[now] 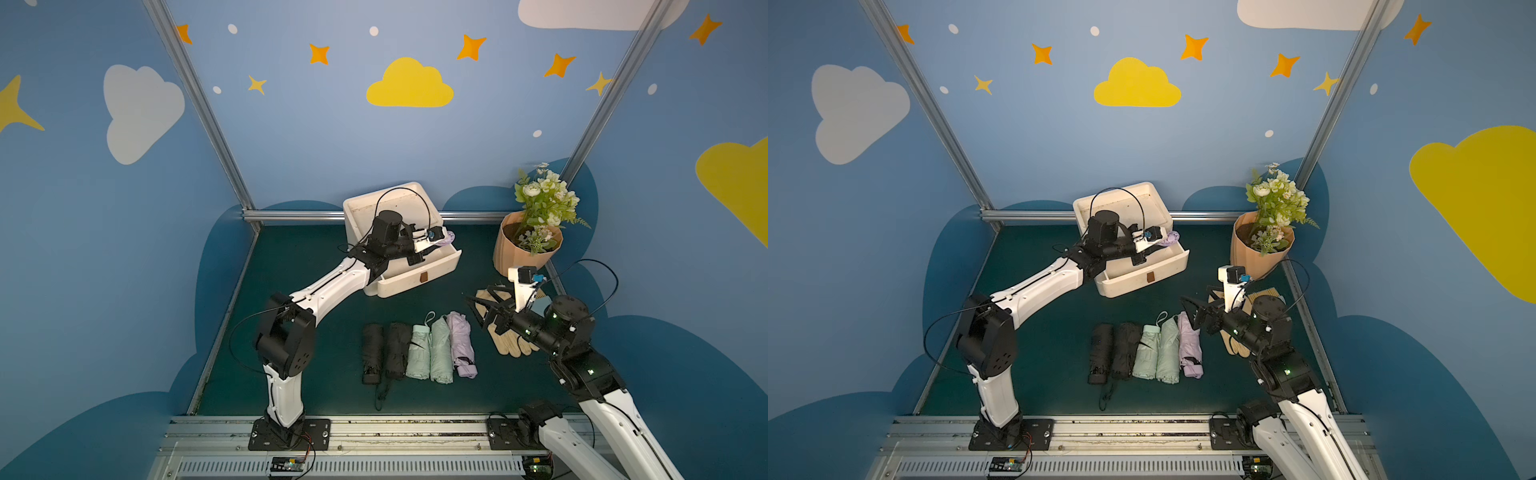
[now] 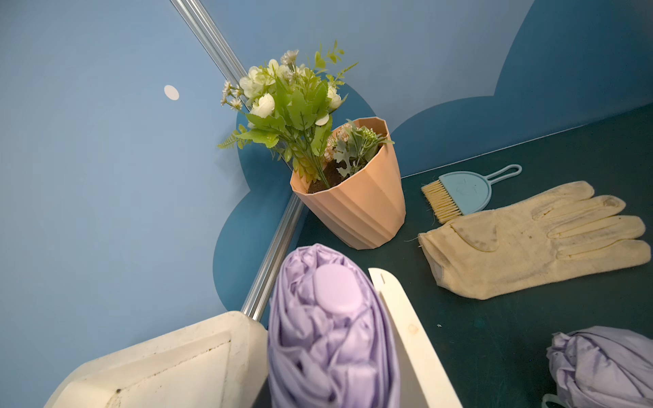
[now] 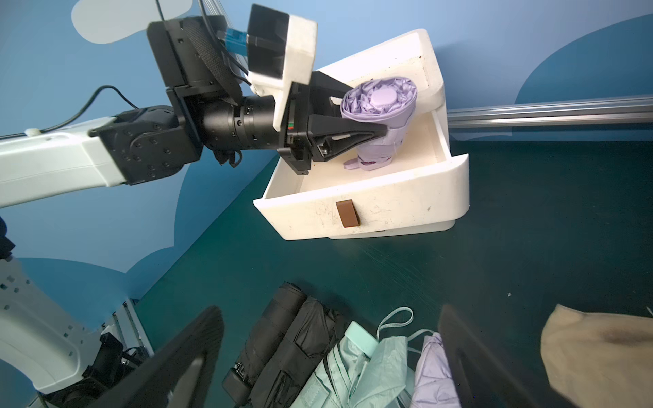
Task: Place the umbrella in the drawer by color
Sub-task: Place the umbrella in the drawer.
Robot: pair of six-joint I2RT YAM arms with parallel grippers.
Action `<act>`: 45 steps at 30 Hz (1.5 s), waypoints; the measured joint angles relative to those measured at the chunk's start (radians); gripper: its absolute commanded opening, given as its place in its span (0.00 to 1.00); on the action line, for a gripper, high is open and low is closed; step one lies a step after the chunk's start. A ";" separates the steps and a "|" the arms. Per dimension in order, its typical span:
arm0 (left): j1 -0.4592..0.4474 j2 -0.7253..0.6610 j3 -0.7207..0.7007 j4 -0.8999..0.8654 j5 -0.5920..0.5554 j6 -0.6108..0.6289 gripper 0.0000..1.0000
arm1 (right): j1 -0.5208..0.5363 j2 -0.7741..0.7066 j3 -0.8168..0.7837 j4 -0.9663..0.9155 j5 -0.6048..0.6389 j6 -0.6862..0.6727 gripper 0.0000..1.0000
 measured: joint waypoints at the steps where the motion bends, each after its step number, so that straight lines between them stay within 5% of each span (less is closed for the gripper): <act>1: 0.005 0.008 0.000 0.021 0.012 0.006 0.04 | -0.001 0.000 -0.002 -0.001 -0.001 0.000 0.98; 11: 0.022 0.047 0.000 0.109 0.069 0.034 0.21 | -0.037 0.073 0.016 -0.031 -0.025 0.017 0.95; 15: 0.025 0.047 -0.002 0.108 0.077 0.045 0.22 | -0.089 0.229 0.102 -0.050 -0.083 0.052 0.75; 29: 0.030 0.047 -0.006 0.109 0.099 0.062 0.23 | -0.148 0.727 0.435 0.124 -0.269 0.183 0.67; 35: 0.030 0.047 -0.006 0.109 0.100 0.063 0.27 | -0.148 0.844 0.520 0.158 -0.302 0.204 0.54; 45: 0.032 0.040 -0.045 0.124 0.100 0.051 0.74 | -0.122 0.879 0.544 0.144 -0.289 0.172 0.46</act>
